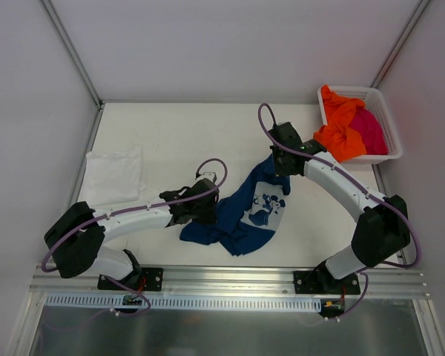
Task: Fold and stack the t-shirts
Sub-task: Flatten out the tshirt
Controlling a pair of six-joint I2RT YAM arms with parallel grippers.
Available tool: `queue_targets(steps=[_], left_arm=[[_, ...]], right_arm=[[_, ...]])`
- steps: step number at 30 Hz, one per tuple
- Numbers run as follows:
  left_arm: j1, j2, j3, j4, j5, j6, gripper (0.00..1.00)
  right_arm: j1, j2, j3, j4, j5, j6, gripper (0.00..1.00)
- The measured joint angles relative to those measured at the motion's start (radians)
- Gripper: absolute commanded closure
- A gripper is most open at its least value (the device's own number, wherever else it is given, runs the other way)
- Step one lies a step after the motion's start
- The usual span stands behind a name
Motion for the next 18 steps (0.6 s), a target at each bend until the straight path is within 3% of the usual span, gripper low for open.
queue_targets(steps=[7, 12, 18], left_arm=[[-0.001, 0.001, 0.026, -0.024, -0.02, 0.018, 1.0], [0.014, 0.0, 0.185, -0.095, -0.099, 0.061, 1.0], [0.101, -0.051, 0.377, -0.19, -0.194, 0.136, 1.0]], right_arm=[[0.0, 0.0, -0.016, 0.003, 0.001, 0.003, 0.99], [0.0, -0.026, -0.032, 0.016, 0.002, 0.003, 1.0], [0.0, -0.183, -0.02, -0.003, 0.032, -0.006, 0.99]])
